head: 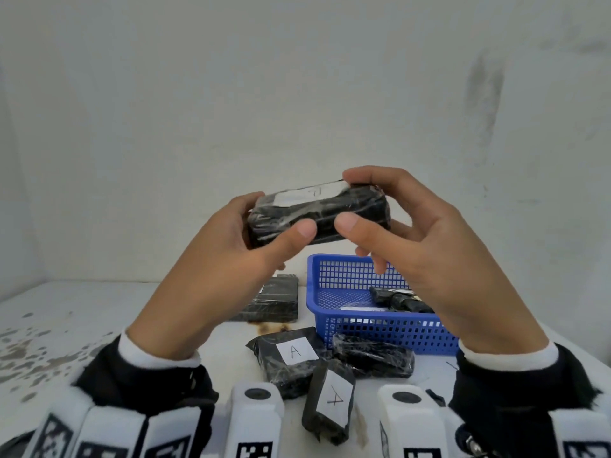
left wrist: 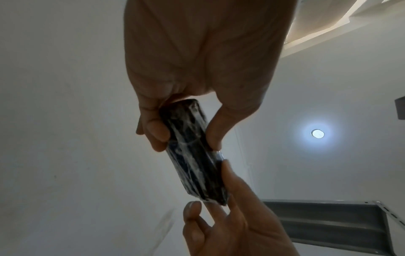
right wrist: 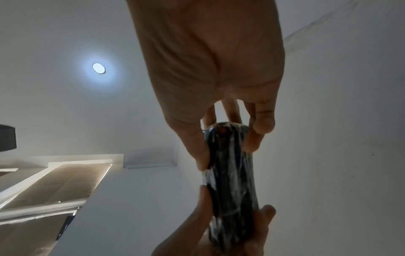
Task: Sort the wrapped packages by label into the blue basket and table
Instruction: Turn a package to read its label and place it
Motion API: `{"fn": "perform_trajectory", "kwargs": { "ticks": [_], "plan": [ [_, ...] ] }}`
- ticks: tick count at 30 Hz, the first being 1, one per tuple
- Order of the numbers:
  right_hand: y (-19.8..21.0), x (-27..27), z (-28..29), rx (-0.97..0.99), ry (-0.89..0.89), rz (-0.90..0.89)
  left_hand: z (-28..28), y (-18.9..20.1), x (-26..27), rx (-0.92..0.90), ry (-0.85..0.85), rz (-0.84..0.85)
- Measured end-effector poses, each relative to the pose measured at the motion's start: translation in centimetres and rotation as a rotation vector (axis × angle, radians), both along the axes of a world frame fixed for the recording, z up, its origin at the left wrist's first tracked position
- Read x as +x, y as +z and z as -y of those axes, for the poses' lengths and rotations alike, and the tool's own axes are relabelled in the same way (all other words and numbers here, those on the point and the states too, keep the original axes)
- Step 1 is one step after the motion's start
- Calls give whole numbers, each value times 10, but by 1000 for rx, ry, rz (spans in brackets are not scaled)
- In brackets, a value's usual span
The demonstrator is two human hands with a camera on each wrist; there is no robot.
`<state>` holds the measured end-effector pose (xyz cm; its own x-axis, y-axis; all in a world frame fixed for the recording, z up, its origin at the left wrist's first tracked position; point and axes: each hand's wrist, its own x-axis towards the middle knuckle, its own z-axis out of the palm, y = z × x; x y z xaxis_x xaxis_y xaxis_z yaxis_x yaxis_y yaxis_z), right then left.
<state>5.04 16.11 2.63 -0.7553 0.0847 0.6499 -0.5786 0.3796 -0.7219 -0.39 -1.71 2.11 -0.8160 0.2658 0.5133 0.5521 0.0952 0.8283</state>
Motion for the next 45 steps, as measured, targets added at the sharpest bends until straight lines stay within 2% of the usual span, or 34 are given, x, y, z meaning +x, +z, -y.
{"fn": "perform_trajectory", "kwargs": {
  "ticks": [8, 23, 33, 45],
  "plan": [
    [-2, -7, -3, -93, -3, 37, -2, -1, 1, 68, -30, -15],
    [1, -2, 5, -107, -9, -10, -7, -3, -3, 221, -111, -12],
    [0, -4, 2, -84, -3, -15, -5, -6, -9, 242, -113, -7],
    [1, -5, 8, -103, -1, 46, -3, -4, -4, 180, -106, 1]
  ]
}}
